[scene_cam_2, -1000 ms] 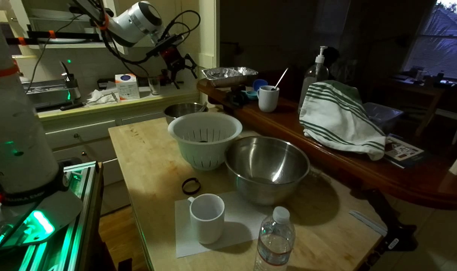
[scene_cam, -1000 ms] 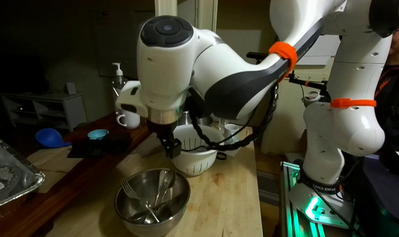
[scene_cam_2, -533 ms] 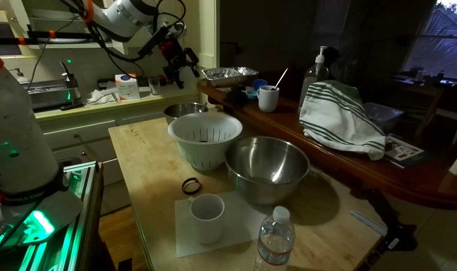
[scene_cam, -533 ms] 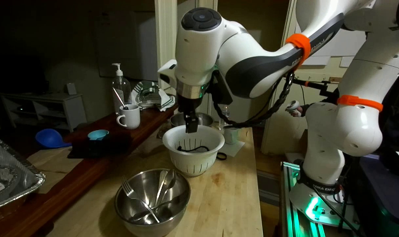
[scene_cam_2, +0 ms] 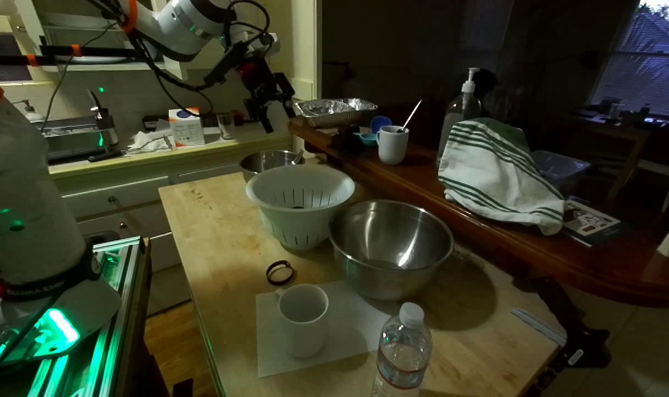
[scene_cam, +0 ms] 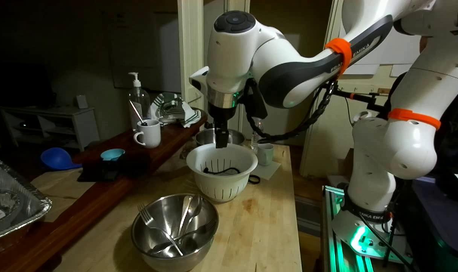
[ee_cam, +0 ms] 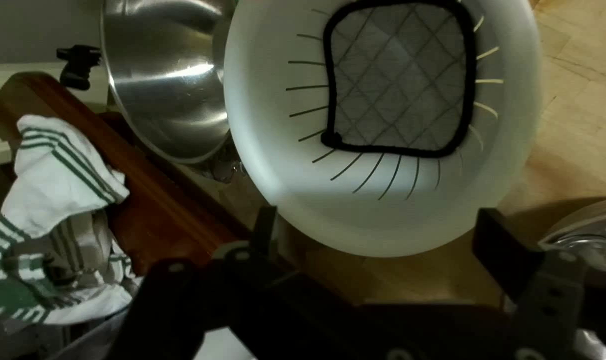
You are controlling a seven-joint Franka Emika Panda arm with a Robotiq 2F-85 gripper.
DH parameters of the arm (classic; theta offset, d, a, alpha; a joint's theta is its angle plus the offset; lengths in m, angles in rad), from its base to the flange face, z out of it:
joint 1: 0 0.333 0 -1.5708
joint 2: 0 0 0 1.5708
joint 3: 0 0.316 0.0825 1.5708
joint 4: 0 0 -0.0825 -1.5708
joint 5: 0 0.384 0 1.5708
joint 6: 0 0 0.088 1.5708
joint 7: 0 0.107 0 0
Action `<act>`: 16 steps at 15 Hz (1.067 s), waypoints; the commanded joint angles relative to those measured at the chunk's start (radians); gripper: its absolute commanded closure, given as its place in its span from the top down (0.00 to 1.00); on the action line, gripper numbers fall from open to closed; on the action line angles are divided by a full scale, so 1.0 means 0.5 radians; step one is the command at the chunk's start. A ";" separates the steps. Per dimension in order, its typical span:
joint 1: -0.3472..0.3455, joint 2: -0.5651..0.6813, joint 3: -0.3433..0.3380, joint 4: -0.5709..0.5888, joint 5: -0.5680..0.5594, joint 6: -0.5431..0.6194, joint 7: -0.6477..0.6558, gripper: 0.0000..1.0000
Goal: Move the black and white mat to the table
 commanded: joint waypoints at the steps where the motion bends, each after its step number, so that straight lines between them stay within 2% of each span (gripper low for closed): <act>1: -0.144 -0.009 -0.119 -0.031 0.169 0.040 0.032 1.00; 6: -0.324 0.128 -0.338 0.003 0.476 0.081 -0.054 1.00; 11: -0.363 0.359 -0.338 0.109 0.636 -0.008 -0.032 1.00; 14: -0.370 0.472 -0.339 0.175 0.641 -0.043 -0.015 1.00; 16: -0.372 0.499 -0.355 0.234 0.645 -0.162 -0.108 1.00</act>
